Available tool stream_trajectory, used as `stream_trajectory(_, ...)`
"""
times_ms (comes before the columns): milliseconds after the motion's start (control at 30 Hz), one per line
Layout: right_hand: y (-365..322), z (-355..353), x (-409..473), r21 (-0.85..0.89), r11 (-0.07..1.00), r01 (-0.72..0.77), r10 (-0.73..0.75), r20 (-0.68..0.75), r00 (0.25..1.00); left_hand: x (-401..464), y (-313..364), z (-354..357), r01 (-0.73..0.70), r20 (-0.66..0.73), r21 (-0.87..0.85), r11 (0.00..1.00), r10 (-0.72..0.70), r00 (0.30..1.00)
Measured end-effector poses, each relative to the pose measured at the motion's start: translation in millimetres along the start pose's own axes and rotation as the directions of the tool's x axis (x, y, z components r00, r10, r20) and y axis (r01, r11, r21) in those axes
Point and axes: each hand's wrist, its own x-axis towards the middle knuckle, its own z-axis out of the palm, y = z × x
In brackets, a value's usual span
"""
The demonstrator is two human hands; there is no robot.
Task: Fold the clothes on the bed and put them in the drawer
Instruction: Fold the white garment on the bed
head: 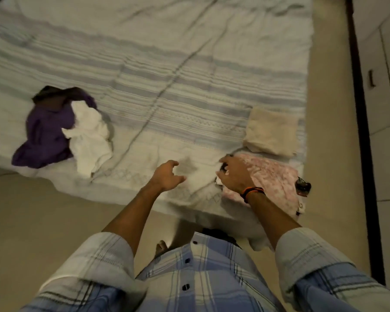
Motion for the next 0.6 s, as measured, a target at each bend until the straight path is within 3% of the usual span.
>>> stream_trajectory(367, -188.7, 107.4, -1.6, -0.06, 0.973, 0.223, -0.217, 0.096, 0.972, -75.6, -160.3, -133.4, 0.108, -0.183, -0.125, 0.986, -0.13, 0.974)
stream_trajectory(600, -263.5, 153.7, 29.6, -0.094, 0.943, 0.321, -0.298, 0.197, 0.934, -80.9, -222.0, -180.1, 0.175, -0.254, -0.242, 0.954, -0.236, 0.938)
